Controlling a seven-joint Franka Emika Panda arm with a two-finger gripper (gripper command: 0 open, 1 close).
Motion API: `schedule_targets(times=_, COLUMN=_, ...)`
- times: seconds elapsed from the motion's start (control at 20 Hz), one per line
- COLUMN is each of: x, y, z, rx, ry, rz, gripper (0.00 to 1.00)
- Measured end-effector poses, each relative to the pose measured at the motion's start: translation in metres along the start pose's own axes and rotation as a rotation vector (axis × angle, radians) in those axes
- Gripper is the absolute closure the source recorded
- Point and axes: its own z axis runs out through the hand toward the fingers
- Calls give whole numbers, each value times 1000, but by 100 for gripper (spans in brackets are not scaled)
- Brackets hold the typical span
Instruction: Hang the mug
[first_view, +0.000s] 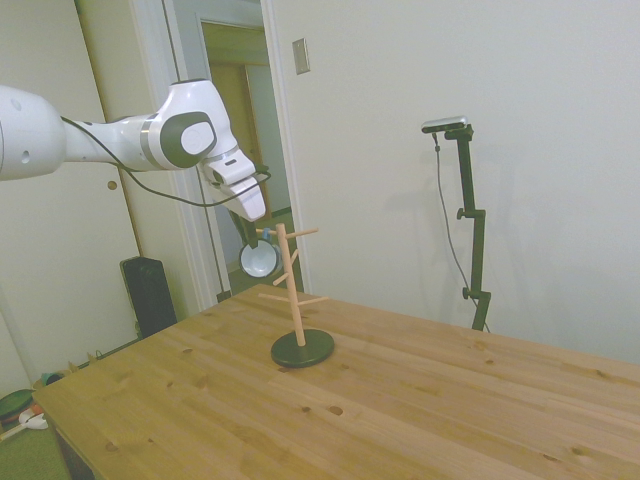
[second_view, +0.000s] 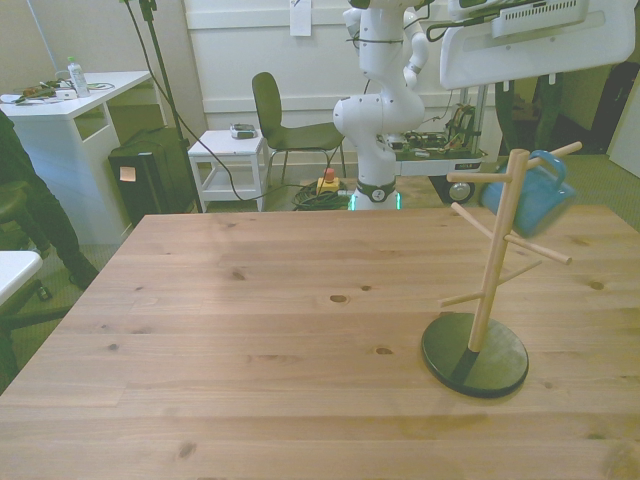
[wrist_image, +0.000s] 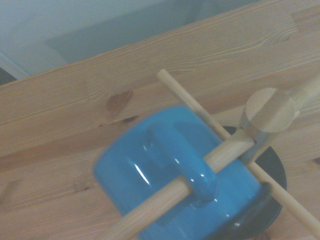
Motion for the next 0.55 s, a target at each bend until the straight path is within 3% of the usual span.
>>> schedule_targets(times=0.3, x=-14, y=12, z=1, rx=-1, ry=-2, rz=-34, gripper=0)
schedule_targets(times=0.55, x=-48, y=60, z=-7, rx=37, ry=12, rz=-70, gripper=0)
